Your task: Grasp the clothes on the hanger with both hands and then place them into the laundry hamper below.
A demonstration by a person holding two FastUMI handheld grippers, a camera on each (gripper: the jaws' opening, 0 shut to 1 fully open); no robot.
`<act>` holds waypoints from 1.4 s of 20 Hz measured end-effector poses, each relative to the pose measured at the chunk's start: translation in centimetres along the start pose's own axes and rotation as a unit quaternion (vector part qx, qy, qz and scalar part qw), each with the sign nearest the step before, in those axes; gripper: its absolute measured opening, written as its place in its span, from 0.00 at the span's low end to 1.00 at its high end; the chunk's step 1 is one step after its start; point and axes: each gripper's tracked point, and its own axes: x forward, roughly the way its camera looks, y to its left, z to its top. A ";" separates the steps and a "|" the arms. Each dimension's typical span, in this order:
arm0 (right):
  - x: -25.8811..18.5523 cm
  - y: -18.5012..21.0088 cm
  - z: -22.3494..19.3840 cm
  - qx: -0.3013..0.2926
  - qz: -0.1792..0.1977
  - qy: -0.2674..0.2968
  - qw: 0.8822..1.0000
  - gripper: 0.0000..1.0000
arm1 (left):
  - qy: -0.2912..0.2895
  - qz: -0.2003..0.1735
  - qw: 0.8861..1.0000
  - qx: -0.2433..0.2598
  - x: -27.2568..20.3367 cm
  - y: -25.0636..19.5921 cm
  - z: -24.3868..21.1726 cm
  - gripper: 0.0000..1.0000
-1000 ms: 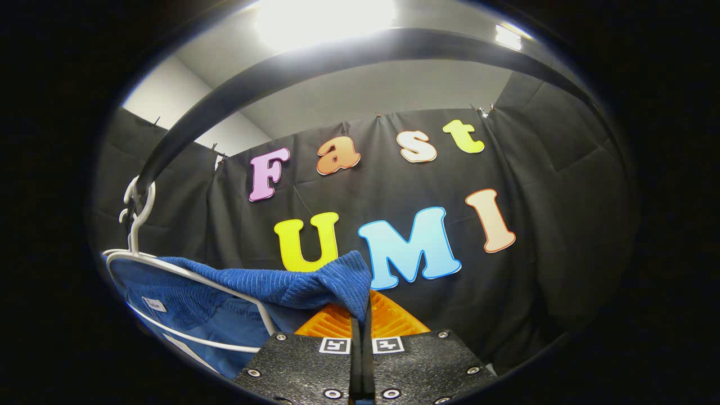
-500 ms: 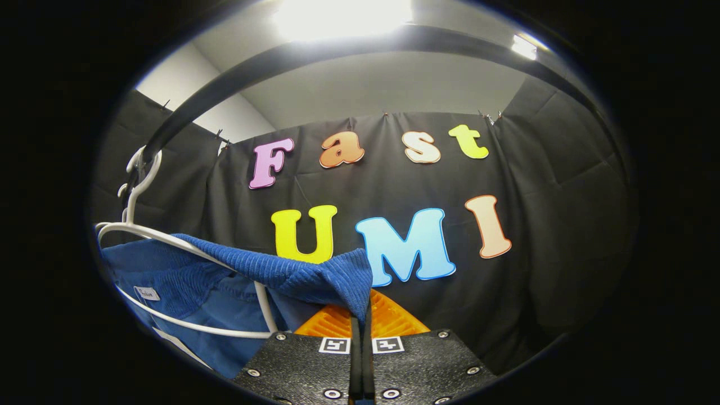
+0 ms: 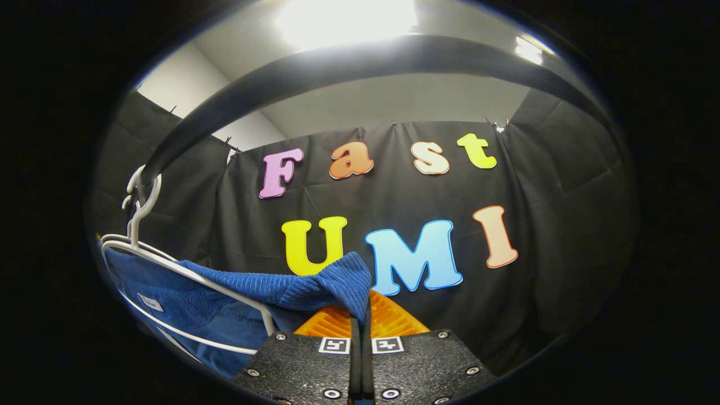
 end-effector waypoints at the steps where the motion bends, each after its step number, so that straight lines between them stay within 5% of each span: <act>1: 0.0 0.2 -0.1 0.007 0.001 0.001 1.000 0.00 | -0.006 0.004 1.000 0.002 -0.3 0.6 1.2 0.03; 5: 0.1 0.3 -0.4 0.012 0.002 0.004 1.000 0.00 | -0.018 0.019 0.999 0.023 -0.6 1.6 3.3 0.02; 12: 1.0 -1.2 -1.2 0.002 -0.016 0.008 1.000 0.00 | -0.016 -0.015 0.997 -0.080 1.7 -2.7 -1.6 0.02; 18: 1.7 -1.9 -0.5 -0.051 -0.030 -0.016 0.998 0.00 | -0.045 -0.047 0.970 -0.235 4.1 -4.6 -5.5 0.04; 28: 2.8 -3.3 0.8 -0.063 -0.063 -0.038 0.995 0.00 | -0.123 0.000 0.939 -0.321 5.2 -5.4 -5.2 0.03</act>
